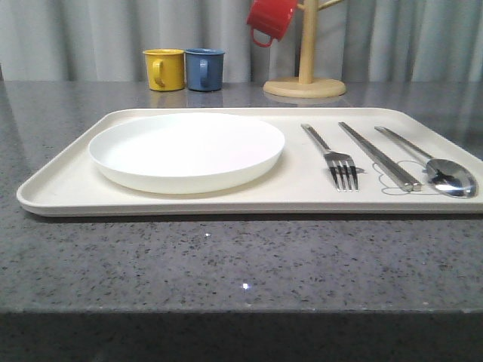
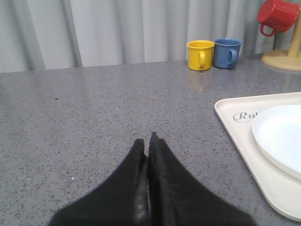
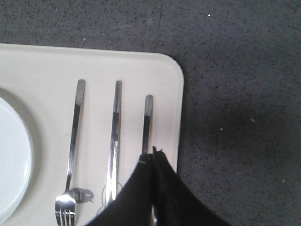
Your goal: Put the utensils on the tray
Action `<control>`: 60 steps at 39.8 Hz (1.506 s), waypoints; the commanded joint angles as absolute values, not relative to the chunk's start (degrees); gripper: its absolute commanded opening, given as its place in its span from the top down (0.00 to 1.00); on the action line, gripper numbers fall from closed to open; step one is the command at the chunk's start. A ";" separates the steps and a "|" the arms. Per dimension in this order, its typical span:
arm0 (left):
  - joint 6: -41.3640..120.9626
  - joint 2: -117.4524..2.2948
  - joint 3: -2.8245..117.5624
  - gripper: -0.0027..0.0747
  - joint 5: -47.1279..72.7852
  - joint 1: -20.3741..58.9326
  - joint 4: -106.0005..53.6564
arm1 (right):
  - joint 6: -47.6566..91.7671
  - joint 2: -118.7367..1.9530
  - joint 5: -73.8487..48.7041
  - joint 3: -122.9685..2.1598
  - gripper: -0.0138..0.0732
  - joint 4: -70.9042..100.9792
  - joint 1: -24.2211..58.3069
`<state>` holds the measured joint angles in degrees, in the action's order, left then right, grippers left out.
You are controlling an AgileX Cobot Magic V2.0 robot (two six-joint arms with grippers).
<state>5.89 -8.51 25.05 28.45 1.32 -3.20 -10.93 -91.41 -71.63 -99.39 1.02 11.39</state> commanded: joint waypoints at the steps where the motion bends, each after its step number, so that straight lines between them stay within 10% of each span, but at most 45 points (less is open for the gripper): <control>1: 5.71 -9.10 26.54 0.99 23.83 1.20 -3.33 | -9.98 -84.68 -72.43 -97.07 0.92 0.00 11.23; 31: 5.71 -9.10 26.54 0.99 23.83 1.20 -3.33 | -8.80 -18.15 -24.65 -24.56 0.92 -10.86 11.34; 60: 5.71 -9.10 26.54 0.99 23.83 1.20 -3.33 | -8.87 -10.21 -22.90 -21.62 0.92 -10.80 11.34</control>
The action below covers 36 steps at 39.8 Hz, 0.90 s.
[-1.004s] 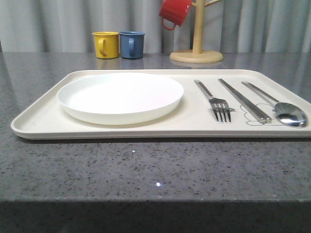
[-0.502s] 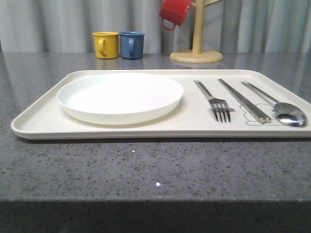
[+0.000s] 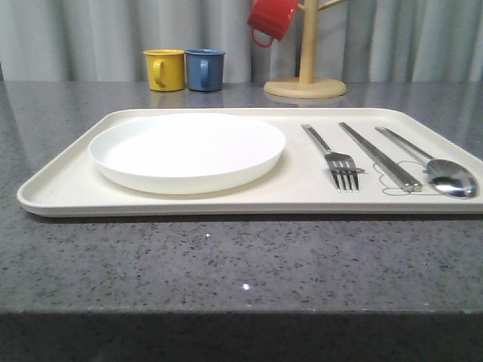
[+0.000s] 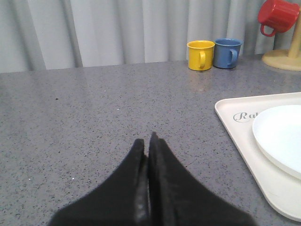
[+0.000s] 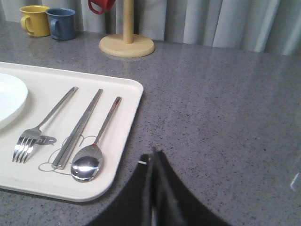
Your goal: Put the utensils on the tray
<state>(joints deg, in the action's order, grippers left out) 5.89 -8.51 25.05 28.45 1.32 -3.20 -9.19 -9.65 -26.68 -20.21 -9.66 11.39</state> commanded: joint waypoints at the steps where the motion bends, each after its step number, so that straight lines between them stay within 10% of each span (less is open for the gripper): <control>1: 5.71 -9.10 26.54 0.99 23.83 1.20 -3.33 | -8.87 -10.21 -22.90 -21.62 0.92 -10.80 11.34; 36: 5.71 0.49 12.14 0.99 11.71 1.20 -3.33 | -8.87 -10.21 -22.90 -21.62 0.92 -10.80 11.34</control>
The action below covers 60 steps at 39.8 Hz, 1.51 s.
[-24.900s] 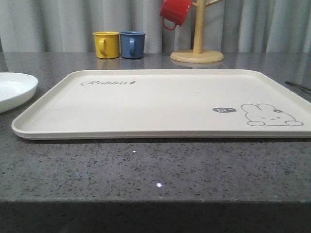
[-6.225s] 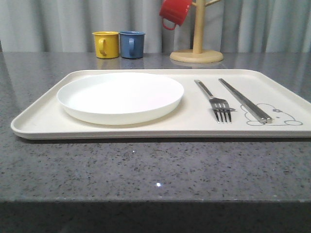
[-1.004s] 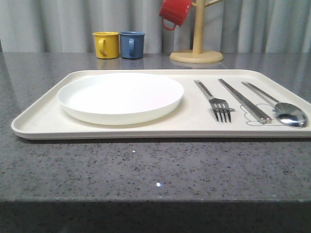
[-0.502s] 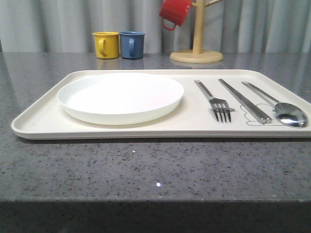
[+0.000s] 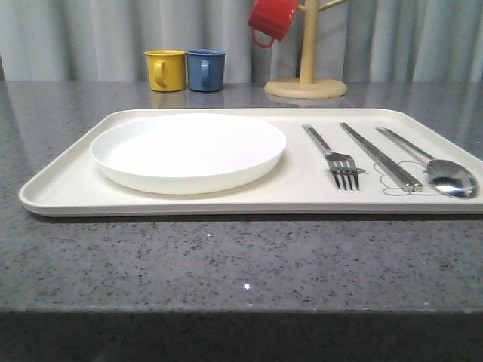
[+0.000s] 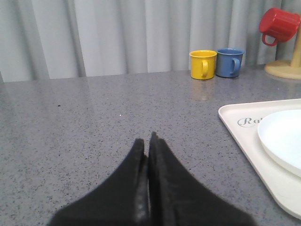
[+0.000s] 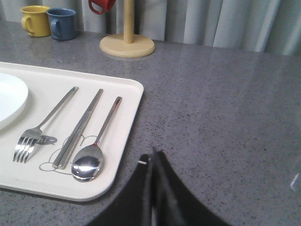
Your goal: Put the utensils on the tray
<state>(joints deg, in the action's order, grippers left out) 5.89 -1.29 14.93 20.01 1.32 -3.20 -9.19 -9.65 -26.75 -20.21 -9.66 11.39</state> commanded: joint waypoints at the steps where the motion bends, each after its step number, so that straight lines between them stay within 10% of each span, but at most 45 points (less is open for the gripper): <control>1: 5.71 1.67 10.40 0.99 10.44 1.20 -3.33 | -8.87 -10.21 -22.90 -21.62 0.92 -10.80 11.34; 60: 5.71 1.19 -0.37 0.99 3.78 1.20 -3.33 | -2.09 -7.49 -12.09 -13.26 0.92 -5.08 8.61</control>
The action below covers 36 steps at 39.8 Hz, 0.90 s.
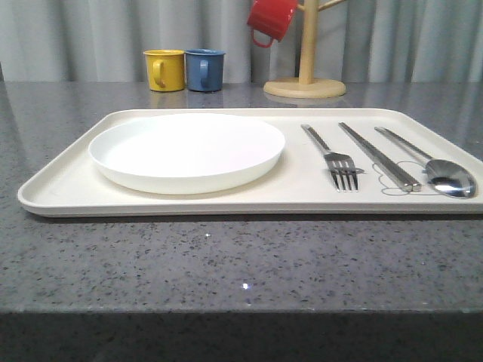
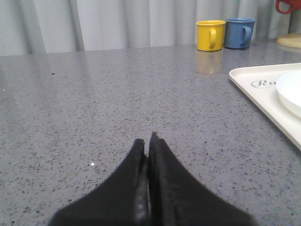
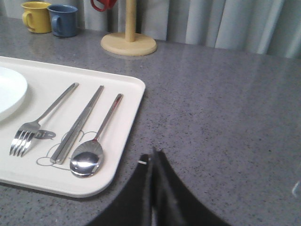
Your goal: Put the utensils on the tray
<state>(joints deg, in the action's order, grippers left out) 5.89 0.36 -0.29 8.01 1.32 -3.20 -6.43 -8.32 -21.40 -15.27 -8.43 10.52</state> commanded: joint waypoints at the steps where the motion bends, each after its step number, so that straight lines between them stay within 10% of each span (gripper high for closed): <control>1: 5.71 1.19 -0.37 0.99 3.78 1.20 -3.33 | 0.00 -6.71 -10.15 -11.41 0.92 -3.07 7.54; 36: 5.71 1.19 -0.37 0.99 3.78 1.20 -3.33 | 4.14 1.50 -6.73 1.47 0.92 3.26 -4.56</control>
